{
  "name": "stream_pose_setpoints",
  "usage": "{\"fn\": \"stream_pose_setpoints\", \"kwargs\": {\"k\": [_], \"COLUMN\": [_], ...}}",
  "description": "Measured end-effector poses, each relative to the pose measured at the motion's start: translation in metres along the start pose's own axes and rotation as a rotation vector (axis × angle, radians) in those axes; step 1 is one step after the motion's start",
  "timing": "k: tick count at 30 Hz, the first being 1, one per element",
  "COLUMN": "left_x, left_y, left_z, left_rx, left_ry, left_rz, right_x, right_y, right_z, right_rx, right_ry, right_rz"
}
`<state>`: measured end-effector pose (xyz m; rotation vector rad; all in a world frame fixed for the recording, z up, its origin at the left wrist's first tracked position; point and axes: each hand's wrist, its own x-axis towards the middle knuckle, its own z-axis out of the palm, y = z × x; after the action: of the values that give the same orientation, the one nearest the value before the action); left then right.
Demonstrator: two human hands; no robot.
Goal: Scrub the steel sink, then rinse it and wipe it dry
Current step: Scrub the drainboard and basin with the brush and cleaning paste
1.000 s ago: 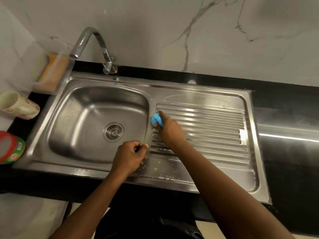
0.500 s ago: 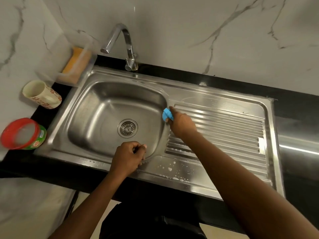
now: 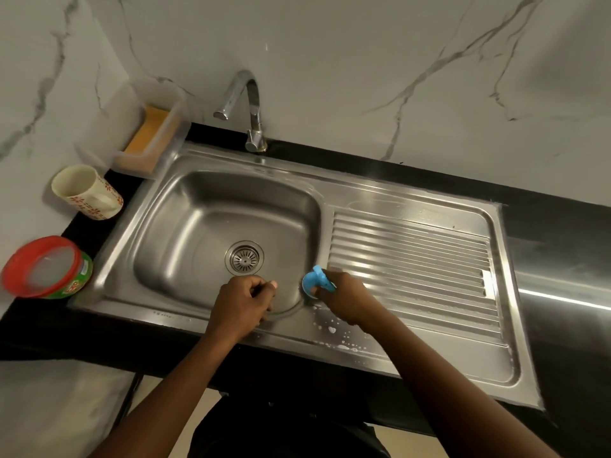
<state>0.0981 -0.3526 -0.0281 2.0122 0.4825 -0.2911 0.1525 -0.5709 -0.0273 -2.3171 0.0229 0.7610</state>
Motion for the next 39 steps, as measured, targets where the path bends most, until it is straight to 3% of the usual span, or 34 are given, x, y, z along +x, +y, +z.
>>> {"fn": "stream_pose_setpoints", "kwargs": {"k": [3,5,11,26,34,39], "left_x": [0.0,0.0,0.001,0.005,-0.001,-0.003], "left_y": [-0.004,-0.011,-0.036,-0.105,-0.142,-0.154], "left_z": [-0.019,-0.034,-0.085,-0.193,-0.224,-0.234], "left_rx": [-0.02,-0.032,-0.09,-0.188,-0.21,-0.248], "left_ry": [0.025,0.046,0.099,0.275,0.304,0.308], "left_rz": [0.001,-0.006,-0.039,-0.098,-0.162,-0.217], "right_x": [0.0,0.003,0.018,0.069,0.094,0.103], "right_y": [-0.019,-0.038,-0.113,-0.307,-0.355,-0.364], "right_z": [0.001,0.009,0.039,0.154,0.232,0.259], "right_rx": [0.424,0.564,0.658,0.27,-0.22,-0.459], "right_ry": [-0.067,-0.066,-0.116,-0.221,-0.235,-0.27], "right_rz": [0.111,0.139,-0.031,-0.497,-0.799,-0.804]}}
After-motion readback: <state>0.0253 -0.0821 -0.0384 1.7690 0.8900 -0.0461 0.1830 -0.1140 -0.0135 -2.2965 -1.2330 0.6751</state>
